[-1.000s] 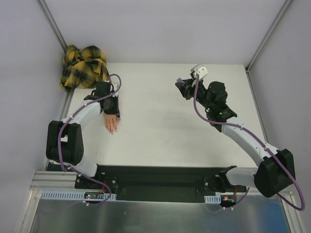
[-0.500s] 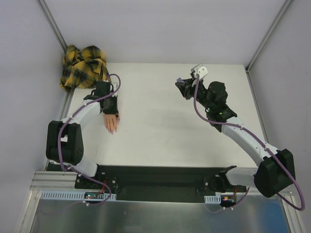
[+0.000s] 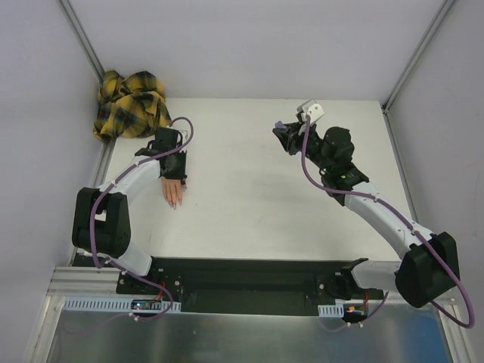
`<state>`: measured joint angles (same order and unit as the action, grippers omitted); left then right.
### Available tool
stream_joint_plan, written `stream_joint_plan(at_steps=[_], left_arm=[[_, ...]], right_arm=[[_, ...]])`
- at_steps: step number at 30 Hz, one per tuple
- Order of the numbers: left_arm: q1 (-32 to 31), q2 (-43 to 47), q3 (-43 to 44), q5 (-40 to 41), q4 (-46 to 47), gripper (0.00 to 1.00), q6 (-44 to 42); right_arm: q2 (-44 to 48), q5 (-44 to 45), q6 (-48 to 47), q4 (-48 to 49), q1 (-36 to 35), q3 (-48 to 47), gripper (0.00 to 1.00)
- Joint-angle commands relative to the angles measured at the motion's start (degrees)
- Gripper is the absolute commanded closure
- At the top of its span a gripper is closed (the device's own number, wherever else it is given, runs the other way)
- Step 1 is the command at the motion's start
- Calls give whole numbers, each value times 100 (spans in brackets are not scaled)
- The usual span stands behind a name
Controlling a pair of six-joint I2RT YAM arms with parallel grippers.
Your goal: Paint the nails
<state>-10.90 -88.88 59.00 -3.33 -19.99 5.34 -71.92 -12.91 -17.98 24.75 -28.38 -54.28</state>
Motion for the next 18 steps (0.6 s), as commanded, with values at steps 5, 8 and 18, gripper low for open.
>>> stream_joint_plan(at_steps=[5, 8, 18], left_arm=[[-18, -68, 173, 315, -146, 100, -69], [-9, -7, 182, 255, -128, 100, -95], [-132, 178, -55, 316, -111, 100, 10]], right_arm=[[38, -151, 84, 495, 8, -21, 100], [46, -142, 84, 504, -1, -12, 100], [-24, -230, 136, 522, -1, -65, 100]])
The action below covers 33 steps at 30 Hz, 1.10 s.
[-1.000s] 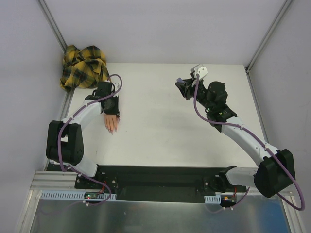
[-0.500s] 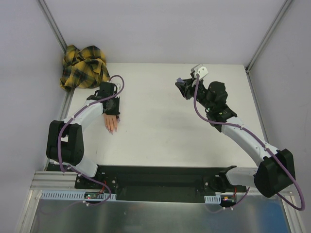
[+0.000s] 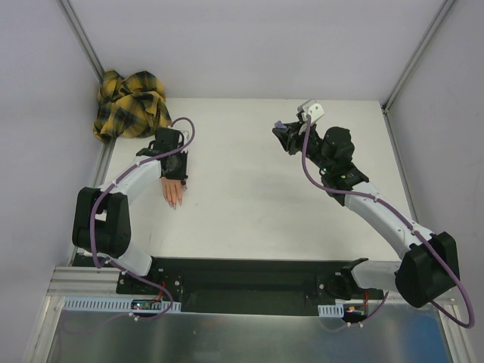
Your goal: Paint the nails
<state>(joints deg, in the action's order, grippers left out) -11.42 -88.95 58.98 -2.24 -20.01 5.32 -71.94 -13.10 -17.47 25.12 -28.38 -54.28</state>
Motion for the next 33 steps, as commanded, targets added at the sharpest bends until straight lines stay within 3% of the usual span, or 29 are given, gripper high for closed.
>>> stream_joint_plan(at_steps=[1, 14, 33], left_arm=[[-97, 202, -88, 198, -117, 100, 21], [-159, 360, -247, 549, -214, 100, 65], [-106, 9, 421, 470, -390, 100, 144]], right_arm=[[-22, -219, 95, 485, -1, -82, 100], [-30, -245, 113, 493, -1, -65, 100], [-92, -280, 130, 520, -1, -91, 100]])
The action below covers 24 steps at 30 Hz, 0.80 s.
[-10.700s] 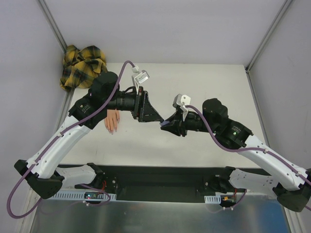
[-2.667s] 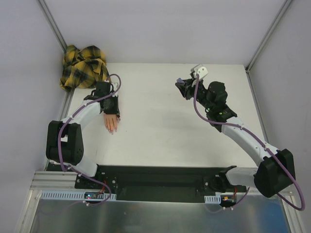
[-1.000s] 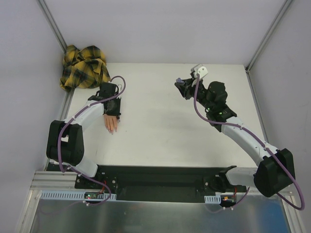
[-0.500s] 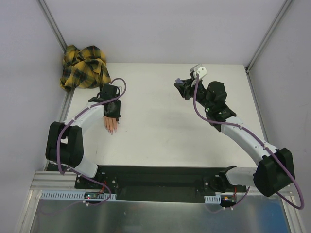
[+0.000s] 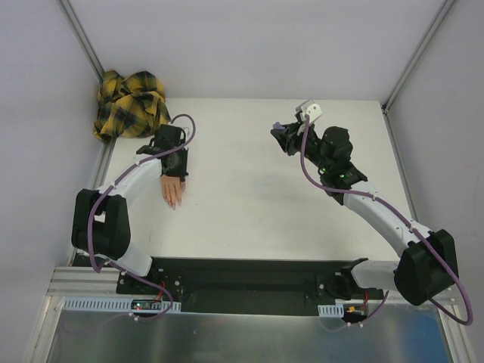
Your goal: Paint the nails
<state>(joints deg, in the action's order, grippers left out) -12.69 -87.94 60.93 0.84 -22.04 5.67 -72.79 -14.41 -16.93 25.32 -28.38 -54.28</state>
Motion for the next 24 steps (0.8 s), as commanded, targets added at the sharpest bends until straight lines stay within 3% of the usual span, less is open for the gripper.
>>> stream_joint_plan(at_steps=[1, 17, 24], left_arm=[[21, -92, 218, 145, -195, 100, 118], [-6, 119, -142, 179, -248, 100, 101], [-6, -118, 182, 171, -239, 100, 4]], right_arm=[[-7, -158, 84, 500, -1, -100, 100], [-24, -158, 93, 500, -1, -109, 100], [-42, -158, 93, 500, -1, -109, 100]])
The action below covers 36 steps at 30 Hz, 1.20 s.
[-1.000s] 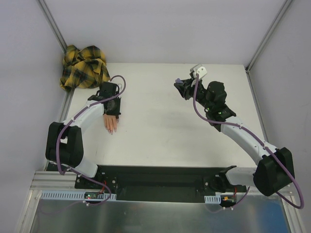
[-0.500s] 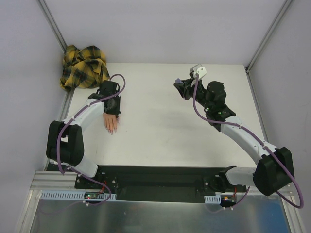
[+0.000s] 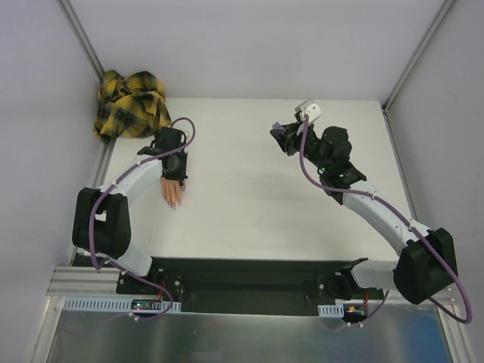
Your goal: Paint the nails
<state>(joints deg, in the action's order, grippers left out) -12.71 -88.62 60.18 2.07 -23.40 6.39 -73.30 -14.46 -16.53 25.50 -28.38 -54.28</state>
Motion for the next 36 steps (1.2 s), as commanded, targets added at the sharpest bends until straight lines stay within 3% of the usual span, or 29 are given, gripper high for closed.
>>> stream_joint_plan(at_steps=[1, 11, 25, 36], left_arm=[[-3, -68, 274, 31, -104, 100, -68], [-3, -121, 371, 13, -77, 100, -77], [-205, 310, -191, 268, -95, 100, -103], [-188, -85, 363, 285, -95, 100, -182]], right_arm=[[8, -145, 45, 483, -9, -100, 100], [0, -154, 54, 491, -9, -109, 100], [-9, -206, 89, 491, -10, -127, 100], [-27, -198, 89, 491, -18, -135, 100]])
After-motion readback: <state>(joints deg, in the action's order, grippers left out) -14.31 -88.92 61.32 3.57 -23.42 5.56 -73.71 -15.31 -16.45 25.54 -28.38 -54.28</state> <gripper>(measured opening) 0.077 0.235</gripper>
